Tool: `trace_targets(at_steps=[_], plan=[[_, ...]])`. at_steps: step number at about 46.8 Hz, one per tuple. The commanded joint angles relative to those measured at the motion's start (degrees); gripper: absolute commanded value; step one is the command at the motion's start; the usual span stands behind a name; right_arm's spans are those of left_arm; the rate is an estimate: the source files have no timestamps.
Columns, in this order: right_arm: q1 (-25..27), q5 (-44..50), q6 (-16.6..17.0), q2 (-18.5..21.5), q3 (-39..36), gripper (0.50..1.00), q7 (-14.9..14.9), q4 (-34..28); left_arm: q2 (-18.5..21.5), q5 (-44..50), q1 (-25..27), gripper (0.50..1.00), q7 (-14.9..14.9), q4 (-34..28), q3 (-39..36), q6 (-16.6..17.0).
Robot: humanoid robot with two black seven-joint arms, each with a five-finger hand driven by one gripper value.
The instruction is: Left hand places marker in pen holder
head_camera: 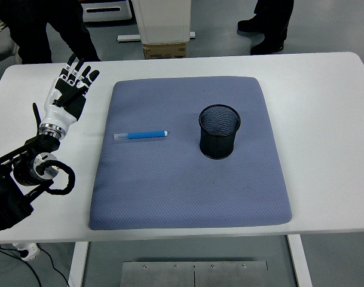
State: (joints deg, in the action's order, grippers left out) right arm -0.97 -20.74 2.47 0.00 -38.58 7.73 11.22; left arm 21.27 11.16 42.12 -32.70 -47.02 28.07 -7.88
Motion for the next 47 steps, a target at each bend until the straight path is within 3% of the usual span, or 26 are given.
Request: trace_targets(at_steps=[1, 33, 47], plan=[[0.0, 0.0, 0.0, 0.0, -0.1, 1.000, 0.0, 0.0, 0.0, 0.0, -0.1, 1.000, -0.1, 0.0, 0.1, 0.1], [0.0, 0.0, 0.0, 0.0, 0.0, 1.000, 0.0, 0.0, 0.7, 0.0, 0.8, 1.000, 0.0, -0.1, -0.7, -0.1], [0.0, 0.0, 0.0, 0.0, 0.0, 1.000, 0.0, -0.1, 3.3, 0.0, 5.8, 1.000, 0.0, -0.5, -9.7, -0.2]])
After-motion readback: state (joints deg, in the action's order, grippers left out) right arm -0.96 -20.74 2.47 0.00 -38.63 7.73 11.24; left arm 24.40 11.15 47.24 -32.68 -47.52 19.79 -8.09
